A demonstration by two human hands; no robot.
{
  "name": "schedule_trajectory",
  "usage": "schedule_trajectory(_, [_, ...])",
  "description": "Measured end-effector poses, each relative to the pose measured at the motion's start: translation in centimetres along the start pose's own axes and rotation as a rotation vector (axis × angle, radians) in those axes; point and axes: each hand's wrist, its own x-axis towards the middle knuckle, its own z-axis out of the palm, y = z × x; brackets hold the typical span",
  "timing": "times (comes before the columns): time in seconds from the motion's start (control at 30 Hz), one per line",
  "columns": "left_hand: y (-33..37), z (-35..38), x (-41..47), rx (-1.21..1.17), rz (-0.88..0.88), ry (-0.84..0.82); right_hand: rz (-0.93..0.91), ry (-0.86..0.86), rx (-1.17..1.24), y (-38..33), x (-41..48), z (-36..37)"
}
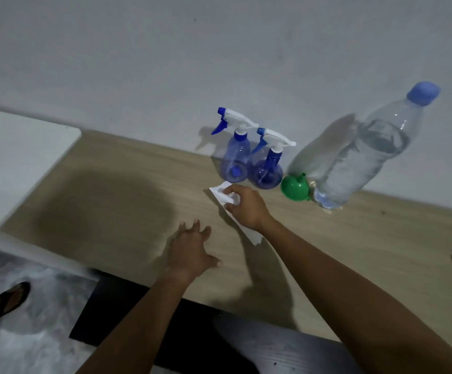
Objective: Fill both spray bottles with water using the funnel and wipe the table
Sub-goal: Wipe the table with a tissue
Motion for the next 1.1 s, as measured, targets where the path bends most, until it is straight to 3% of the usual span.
schedule_trajectory(0.1, [0.1, -0.2, 0.1, 0.005, 0.004, -0.008, -0.061, -0.017, -0.127, 0.8, 1.5, 0.7])
schedule_trajectory(0.23, [0.1, -0.4, 0.2, -0.027, 0.004, -0.022, -0.085, 0.241, -0.592, 2.6, 1.7, 0.2])
schedule_trajectory(0.37, [0.0, -0.4, 0.3, -0.025, 0.005, -0.017, -0.264, 0.357, -0.551, 2.8, 0.0, 1.4])
schedule_trajectory(0.43, [-0.1, -0.3, 0.3, -0.010, 0.005, 0.003, -0.318, 0.228, -0.464, 2.9, -1.0, 2.7])
schedule_trajectory(0.57, [-0.1, -0.2, 0.2, -0.014, 0.008, 0.014, -0.180, -0.048, -0.375, 3.5, -1.3, 4.7])
schedule_trajectory(1.1, [-0.4, 0.3, 0.1, -0.124, -0.006, 0.048, -0.544, -0.419, -0.594, 5.0, -3.2, 1.1])
